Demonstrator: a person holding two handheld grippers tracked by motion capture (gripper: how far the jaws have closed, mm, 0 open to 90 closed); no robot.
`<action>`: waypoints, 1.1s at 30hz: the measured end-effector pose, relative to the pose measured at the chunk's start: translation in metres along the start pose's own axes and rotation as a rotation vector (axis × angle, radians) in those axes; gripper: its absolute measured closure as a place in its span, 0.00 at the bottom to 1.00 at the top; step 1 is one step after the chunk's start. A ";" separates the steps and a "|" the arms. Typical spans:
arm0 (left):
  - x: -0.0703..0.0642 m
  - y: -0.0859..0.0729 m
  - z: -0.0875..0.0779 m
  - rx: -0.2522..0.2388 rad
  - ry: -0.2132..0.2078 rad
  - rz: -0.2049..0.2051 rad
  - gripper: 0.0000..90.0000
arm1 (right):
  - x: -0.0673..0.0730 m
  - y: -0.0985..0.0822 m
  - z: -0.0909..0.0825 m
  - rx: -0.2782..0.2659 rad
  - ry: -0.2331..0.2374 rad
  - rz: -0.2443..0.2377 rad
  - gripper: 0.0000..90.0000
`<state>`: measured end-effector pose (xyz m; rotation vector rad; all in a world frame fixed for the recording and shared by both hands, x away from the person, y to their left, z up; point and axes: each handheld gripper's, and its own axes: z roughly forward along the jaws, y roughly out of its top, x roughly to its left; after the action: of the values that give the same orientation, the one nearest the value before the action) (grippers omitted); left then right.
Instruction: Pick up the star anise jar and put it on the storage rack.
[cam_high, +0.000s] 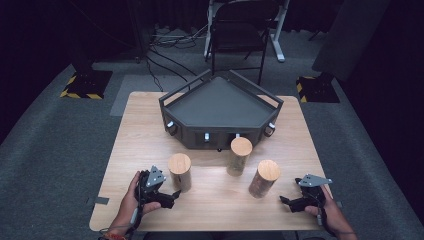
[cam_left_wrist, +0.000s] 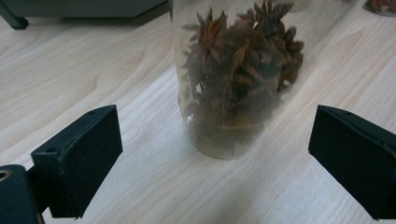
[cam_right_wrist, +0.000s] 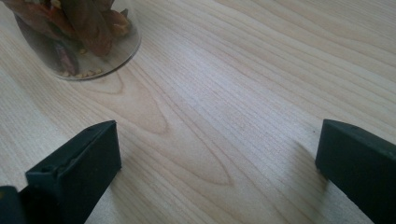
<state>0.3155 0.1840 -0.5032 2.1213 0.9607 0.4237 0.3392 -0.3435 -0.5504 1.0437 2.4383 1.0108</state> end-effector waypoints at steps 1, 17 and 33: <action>0.000 0.001 0.000 -0.005 0.001 -0.004 0.03 | 0.000 0.000 0.000 0.000 0.000 0.000 0.00; 0.002 0.016 0.005 -0.022 -0.020 0.005 0.03 | 0.000 0.000 0.000 0.000 0.000 0.000 0.00; 0.000 0.028 0.010 -0.045 -0.029 0.030 0.04 | 0.000 0.000 0.000 0.000 0.000 0.000 0.00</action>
<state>0.3351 0.1668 -0.4893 2.0973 0.8960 0.4245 0.3393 -0.3435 -0.5504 1.0431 2.4385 1.0108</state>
